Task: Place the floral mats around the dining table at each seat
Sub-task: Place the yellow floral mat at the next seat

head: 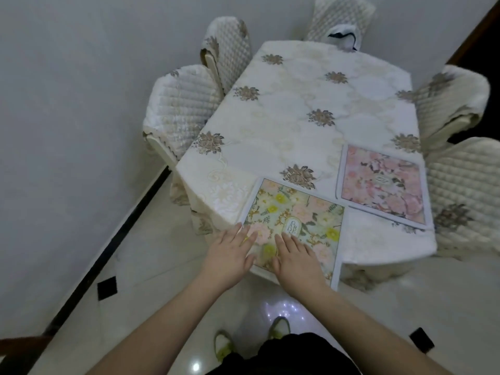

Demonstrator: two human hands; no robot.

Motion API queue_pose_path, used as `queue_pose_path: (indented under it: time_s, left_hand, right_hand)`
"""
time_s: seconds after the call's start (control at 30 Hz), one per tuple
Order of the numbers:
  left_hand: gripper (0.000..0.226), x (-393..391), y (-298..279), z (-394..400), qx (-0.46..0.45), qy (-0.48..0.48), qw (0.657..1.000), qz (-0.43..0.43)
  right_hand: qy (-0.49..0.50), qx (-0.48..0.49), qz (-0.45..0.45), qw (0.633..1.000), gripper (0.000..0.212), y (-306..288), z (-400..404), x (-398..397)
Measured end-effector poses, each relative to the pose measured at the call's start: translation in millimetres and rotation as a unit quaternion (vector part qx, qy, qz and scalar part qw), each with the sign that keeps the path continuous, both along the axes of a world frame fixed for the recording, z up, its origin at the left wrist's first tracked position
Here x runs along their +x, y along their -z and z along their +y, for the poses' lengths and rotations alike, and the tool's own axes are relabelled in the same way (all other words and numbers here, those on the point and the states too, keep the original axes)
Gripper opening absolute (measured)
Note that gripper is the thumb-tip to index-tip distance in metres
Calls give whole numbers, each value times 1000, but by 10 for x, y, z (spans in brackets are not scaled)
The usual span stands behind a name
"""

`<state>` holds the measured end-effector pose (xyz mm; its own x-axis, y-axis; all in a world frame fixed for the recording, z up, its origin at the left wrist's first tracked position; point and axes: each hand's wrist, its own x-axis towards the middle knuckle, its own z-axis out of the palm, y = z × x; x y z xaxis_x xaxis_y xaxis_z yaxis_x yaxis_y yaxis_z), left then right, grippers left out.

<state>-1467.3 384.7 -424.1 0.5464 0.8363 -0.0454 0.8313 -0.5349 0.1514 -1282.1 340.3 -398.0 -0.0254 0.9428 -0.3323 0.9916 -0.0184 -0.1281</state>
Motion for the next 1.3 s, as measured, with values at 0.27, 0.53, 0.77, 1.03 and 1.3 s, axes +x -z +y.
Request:
queue_pose_path:
  time_s: [0.27,0.53,0.77,1.03,1.3]
  left_hand:
    - [56,430,103,281,-8,101,994,43]
    - [79,779,222,468,-61,122,987,89]
    - [91,831,206,592,-116,108,977,145]
    - [65,764,346,785,-93,118,978,143]
    - [61,611,559,957,-77,214,966,120]
  right_hand:
    - [100,4,21,995,60,112,-177,358]
    - [141,-1,58,988,58,358,-122,698]
    - [143,18,89,986,58,450,47,837]
    - [146,14,81,986,62,584,132,773]
    - [199,8,51,979,63,684,268,433]
